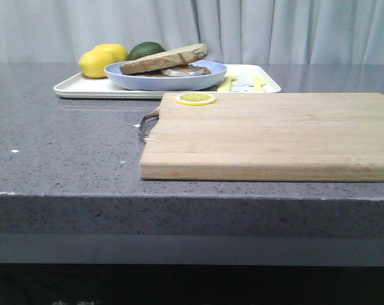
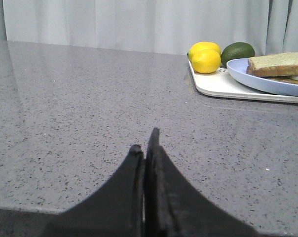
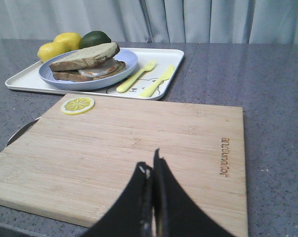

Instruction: Place bread and move sandwich to tray

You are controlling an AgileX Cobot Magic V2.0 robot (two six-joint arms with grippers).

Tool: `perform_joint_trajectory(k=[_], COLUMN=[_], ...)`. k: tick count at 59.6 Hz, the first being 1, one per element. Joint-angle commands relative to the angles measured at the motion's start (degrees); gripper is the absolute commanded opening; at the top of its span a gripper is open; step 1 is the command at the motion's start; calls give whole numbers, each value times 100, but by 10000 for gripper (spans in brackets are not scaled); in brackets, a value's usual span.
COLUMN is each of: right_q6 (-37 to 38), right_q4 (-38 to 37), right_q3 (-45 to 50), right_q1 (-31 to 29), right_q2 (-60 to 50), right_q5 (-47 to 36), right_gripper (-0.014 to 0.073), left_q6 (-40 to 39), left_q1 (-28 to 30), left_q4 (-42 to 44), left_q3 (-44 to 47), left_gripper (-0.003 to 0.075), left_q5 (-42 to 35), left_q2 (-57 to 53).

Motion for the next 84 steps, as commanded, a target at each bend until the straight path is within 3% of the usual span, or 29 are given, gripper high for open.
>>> perform_joint_trajectory(k=[1, 10, 19, 25, 50, 84], right_q6=[-74, 15, 1754, 2250, 2250, 2250], right_q4=[79, -162, -1913, -2683, -2740, -2702], right_q3=[-163, -23, 295, 593, 1989, 1997], right_q1=[2, 2, -102, -188, -423, -441], right_q2=[40, 40, -19, -167, -1773, -1736], right_q5=[-398, -737, -1178, -1458, -1462, -1423], right_gripper=[-67, -67, -67, -67, -67, -67], left_q6=[-56, -56, -56, -56, -56, -56], left_q1=[7, 7, 7, 7, 7, 7], left_q4=[-48, -48, -48, -48, -48, -48], left_q3=[65, 65, 65, 65, 65, 65], left_gripper=[-19, -19, -19, -19, -19, -19], left_q5=[-529, -529, -529, -529, -529, -529], left_q2=[-127, -127, -127, -127, -127, -127])
